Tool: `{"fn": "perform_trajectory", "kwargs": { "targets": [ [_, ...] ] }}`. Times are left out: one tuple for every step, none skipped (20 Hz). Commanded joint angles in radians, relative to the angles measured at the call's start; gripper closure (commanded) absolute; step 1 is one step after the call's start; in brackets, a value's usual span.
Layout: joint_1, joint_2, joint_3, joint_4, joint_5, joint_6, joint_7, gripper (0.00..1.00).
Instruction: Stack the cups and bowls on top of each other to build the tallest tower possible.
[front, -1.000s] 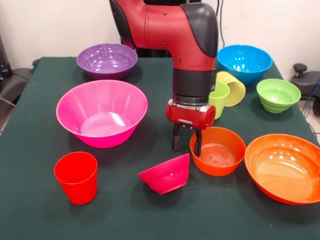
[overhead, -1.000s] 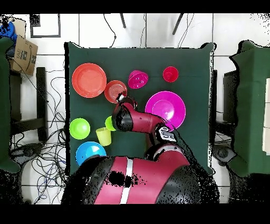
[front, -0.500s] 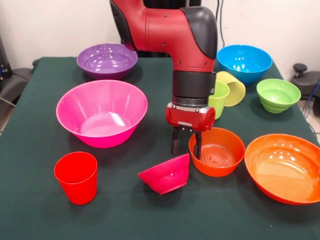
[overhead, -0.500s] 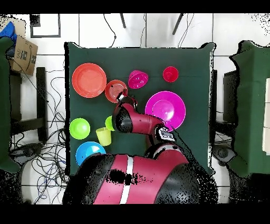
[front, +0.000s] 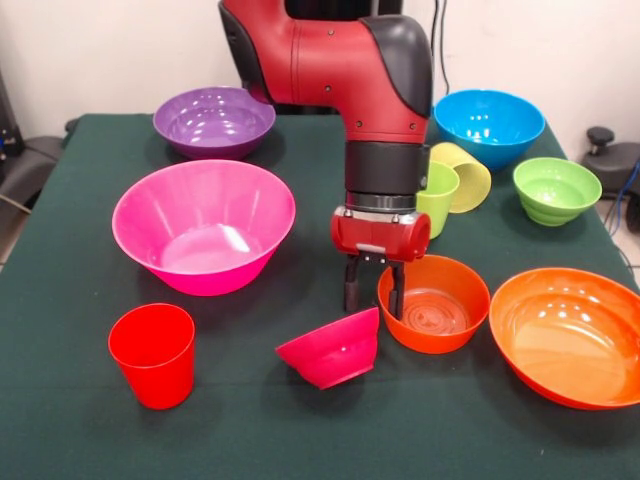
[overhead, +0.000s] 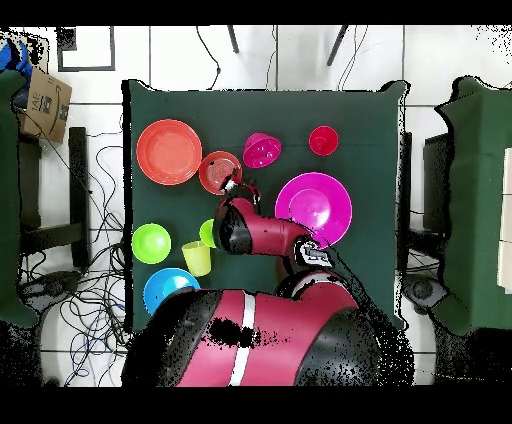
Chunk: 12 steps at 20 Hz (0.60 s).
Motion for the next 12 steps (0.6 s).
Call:
{"fn": "perform_trajectory", "kwargs": {
  "targets": [
    [-0.023, 0.033, 0.106, -0.066, -0.050, -0.101, 0.151, 0.00],
    [-0.026, 0.025, 0.110, -0.059, -0.055, -0.100, 0.153, 0.00],
    [-0.030, 0.017, 0.115, -0.053, -0.061, -0.100, 0.156, 0.00],
    [-0.033, 0.013, 0.117, -0.050, -0.065, -0.101, 0.157, 0.00],
    [-0.039, 0.006, 0.124, -0.044, -0.074, -0.103, 0.160, 0.00],
    [-0.043, 0.002, 0.128, -0.041, -0.078, -0.102, 0.161, 0.00],
    [-0.051, -0.008, 0.136, -0.034, -0.089, -0.100, 0.161, 0.00],
    [-0.055, -0.013, 0.141, -0.030, -0.093, -0.099, 0.161, 0.00],
    [-0.062, -0.021, 0.147, -0.023, -0.099, -0.099, 0.162, 0.00],
    [-0.066, -0.026, 0.152, -0.018, -0.103, -0.097, 0.161, 0.00],
    [-0.073, -0.035, 0.159, -0.010, -0.110, -0.095, 0.162, 0.00],
    [-0.077, -0.044, 0.162, -0.003, -0.113, -0.093, 0.162, 0.00]
  ]
}}
